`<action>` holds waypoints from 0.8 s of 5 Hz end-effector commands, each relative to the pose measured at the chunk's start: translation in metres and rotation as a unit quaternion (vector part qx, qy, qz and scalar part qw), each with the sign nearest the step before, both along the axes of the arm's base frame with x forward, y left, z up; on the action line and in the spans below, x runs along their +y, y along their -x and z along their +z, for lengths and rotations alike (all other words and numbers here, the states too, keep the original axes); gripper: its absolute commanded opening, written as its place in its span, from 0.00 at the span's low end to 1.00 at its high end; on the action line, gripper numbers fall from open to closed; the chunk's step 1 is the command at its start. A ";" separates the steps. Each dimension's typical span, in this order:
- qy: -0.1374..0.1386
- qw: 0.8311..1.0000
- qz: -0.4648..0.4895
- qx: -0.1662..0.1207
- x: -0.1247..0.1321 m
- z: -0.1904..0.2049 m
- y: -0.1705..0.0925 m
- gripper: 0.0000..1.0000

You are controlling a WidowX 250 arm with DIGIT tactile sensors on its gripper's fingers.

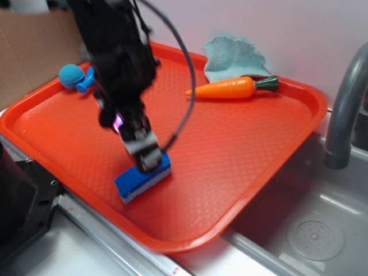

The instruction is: Grab the blue sponge.

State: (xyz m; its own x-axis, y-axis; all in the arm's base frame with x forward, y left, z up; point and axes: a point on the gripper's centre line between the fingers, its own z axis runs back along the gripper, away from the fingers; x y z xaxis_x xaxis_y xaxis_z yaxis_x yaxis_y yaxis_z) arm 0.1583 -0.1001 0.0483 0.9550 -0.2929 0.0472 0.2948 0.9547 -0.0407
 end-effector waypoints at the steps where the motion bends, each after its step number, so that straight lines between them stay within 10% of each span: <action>1: 0.006 1.000 -0.022 0.007 -0.011 -0.040 -0.002 1.00; 2: 0.002 1.000 -0.026 0.011 -0.012 -0.037 -0.002 0.00; 4: 0.011 0.997 -0.081 -0.006 -0.003 0.032 -0.011 0.00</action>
State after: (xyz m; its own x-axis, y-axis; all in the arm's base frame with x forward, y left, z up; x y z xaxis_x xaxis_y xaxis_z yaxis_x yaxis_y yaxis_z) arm 0.1661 -0.0981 0.0722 0.8991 -0.4369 0.0252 0.4377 0.8973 -0.0581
